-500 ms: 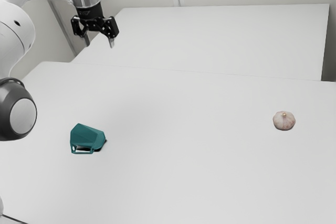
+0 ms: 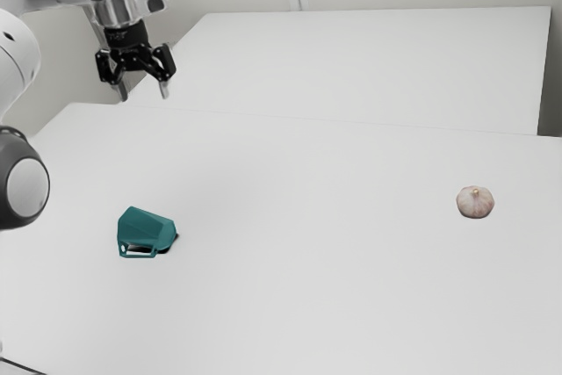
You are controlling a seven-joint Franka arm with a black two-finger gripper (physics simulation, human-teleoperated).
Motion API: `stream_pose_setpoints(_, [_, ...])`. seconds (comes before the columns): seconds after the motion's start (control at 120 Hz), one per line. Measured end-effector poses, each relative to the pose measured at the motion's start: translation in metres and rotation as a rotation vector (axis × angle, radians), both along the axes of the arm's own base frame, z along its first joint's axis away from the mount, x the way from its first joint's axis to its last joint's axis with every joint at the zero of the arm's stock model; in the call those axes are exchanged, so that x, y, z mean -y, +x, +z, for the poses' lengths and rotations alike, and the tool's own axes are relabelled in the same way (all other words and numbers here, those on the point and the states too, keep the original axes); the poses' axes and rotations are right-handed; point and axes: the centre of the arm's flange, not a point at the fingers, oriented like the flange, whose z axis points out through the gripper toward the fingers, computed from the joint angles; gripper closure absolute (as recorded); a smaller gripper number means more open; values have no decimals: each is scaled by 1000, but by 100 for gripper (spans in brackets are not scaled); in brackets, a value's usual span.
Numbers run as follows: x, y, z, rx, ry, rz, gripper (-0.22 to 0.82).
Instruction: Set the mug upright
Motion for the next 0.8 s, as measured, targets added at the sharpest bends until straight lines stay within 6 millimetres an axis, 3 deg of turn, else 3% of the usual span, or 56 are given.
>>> stream_pose_setpoints(0.092, [-43,-26,-30,-76,-67,42,0])
stream_pose_setpoints(0.208, [-71,-73,-66,-81,-188,57,0])
stream_pose_setpoints(0.317, [-111,-111,-107,-43,-309,110,0])
stream_pose_setpoints(0.467, [-163,-142,-128,48,-367,132,0])
stream_pose_setpoints(0.567, [-178,-143,-141,82,-377,83,0])
stream_pose_setpoints(0.8, [-184,-162,-192,141,-468,-29,0])
